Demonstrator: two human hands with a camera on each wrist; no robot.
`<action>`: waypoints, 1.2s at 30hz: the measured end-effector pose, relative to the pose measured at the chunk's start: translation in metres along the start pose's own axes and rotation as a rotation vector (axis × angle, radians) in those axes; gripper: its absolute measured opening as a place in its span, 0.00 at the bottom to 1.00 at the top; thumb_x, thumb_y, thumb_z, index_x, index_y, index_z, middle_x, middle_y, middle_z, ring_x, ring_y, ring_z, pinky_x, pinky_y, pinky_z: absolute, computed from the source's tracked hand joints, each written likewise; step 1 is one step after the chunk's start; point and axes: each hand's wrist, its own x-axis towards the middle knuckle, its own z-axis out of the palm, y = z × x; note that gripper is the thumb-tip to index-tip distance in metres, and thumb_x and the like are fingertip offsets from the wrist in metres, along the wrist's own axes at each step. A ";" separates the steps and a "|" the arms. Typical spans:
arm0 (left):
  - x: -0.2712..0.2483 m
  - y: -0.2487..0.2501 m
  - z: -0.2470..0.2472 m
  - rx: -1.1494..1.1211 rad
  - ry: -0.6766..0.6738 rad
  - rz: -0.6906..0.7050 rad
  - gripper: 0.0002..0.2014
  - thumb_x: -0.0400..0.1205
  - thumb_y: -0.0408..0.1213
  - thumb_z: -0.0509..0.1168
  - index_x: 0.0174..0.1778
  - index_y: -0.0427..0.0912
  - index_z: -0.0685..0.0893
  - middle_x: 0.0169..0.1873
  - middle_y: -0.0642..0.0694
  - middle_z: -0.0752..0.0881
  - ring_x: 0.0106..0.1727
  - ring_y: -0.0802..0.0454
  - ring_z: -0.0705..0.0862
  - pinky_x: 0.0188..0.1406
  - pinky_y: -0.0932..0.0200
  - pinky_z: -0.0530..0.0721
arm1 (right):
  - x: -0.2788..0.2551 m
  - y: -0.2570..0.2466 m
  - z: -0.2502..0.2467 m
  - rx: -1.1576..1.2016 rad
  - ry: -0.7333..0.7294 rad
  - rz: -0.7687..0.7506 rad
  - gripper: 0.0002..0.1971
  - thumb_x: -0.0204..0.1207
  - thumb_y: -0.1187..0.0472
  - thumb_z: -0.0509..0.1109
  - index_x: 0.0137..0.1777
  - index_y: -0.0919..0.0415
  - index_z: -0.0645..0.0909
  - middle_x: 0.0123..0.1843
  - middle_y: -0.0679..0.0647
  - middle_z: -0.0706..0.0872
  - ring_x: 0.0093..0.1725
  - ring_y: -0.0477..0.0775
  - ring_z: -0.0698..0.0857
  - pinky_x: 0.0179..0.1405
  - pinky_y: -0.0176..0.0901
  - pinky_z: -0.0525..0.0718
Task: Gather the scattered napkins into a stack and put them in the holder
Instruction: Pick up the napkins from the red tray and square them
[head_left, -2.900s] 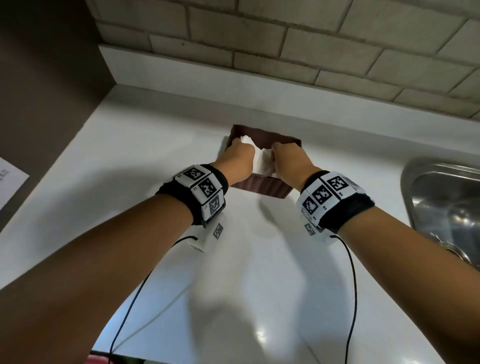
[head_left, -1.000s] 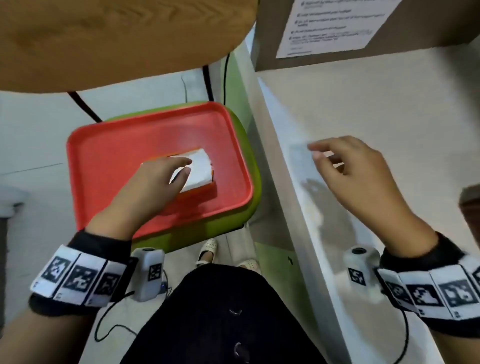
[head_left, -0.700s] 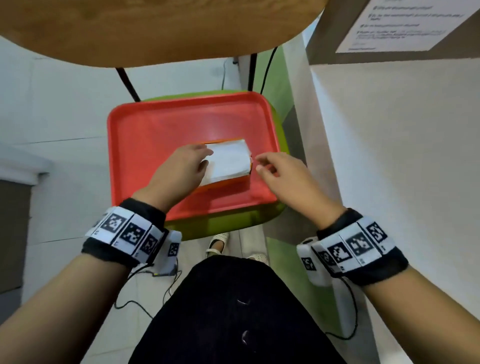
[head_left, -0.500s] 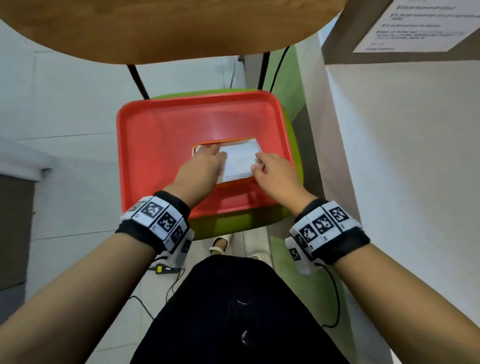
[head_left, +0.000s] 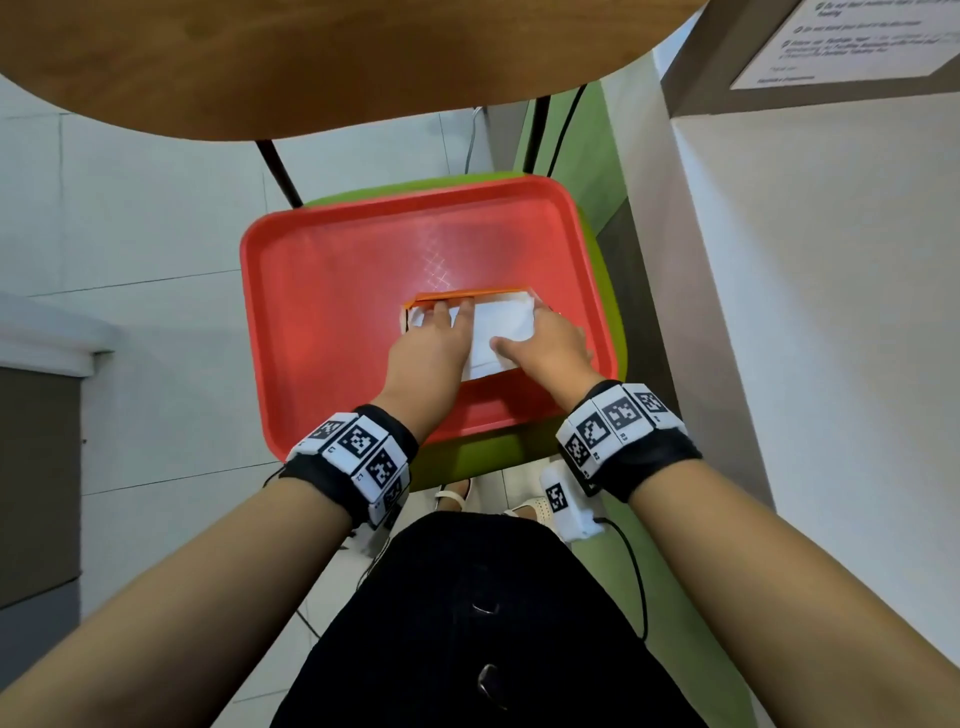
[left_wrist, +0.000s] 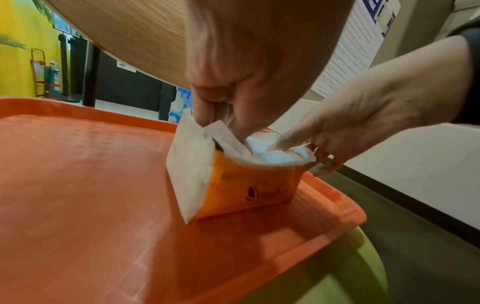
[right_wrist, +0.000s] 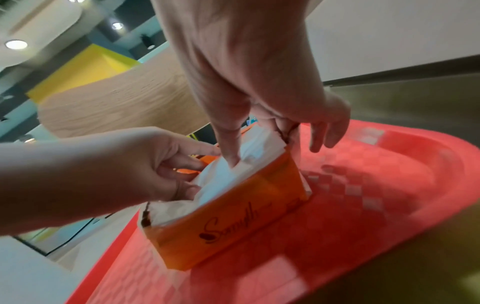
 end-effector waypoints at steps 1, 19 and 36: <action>0.000 0.001 0.000 0.010 0.005 -0.005 0.34 0.82 0.21 0.57 0.85 0.38 0.54 0.74 0.32 0.72 0.77 0.32 0.69 0.50 0.43 0.83 | 0.002 0.000 -0.001 0.033 -0.003 0.015 0.41 0.71 0.46 0.74 0.82 0.48 0.61 0.77 0.53 0.76 0.78 0.67 0.66 0.71 0.58 0.68; 0.022 -0.011 -0.011 -0.172 0.014 0.064 0.32 0.77 0.27 0.68 0.78 0.38 0.67 0.61 0.34 0.82 0.56 0.34 0.85 0.38 0.49 0.73 | 0.006 -0.001 0.007 -0.015 0.020 0.020 0.38 0.67 0.50 0.76 0.76 0.48 0.66 0.75 0.52 0.76 0.79 0.63 0.59 0.61 0.54 0.64; 0.024 -0.014 -0.012 -0.073 0.015 0.089 0.35 0.71 0.33 0.75 0.75 0.42 0.72 0.58 0.39 0.84 0.53 0.36 0.84 0.35 0.51 0.72 | 0.012 0.008 0.004 0.138 -0.078 0.022 0.25 0.64 0.47 0.79 0.61 0.48 0.80 0.62 0.54 0.83 0.72 0.64 0.64 0.67 0.56 0.69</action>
